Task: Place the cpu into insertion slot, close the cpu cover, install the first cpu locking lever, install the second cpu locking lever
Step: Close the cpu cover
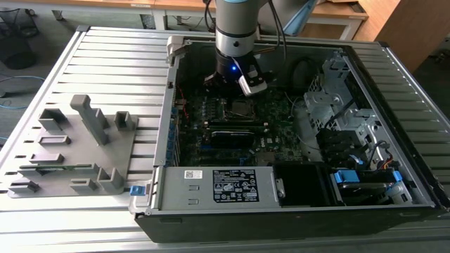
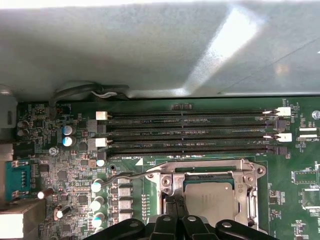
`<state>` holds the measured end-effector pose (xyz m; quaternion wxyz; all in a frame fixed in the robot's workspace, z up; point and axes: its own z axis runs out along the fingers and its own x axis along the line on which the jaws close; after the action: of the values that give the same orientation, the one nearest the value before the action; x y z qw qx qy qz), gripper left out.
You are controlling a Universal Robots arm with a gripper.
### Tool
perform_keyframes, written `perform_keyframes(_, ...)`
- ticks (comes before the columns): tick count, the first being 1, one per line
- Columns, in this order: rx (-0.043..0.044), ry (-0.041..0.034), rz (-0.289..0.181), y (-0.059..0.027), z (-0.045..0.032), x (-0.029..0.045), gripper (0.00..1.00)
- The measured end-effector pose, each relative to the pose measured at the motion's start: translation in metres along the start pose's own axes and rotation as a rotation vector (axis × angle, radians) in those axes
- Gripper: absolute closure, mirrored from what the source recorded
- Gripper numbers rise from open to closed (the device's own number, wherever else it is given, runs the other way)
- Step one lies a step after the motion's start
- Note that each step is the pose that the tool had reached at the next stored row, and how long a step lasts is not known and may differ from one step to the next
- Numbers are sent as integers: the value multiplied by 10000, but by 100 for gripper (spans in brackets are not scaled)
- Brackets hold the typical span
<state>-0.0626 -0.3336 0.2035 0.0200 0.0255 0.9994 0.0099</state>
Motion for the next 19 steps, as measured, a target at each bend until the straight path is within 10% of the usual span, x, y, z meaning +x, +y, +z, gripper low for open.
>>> perform_keyframes(19, -1, 0, 0, 3, -171, -7, 89)
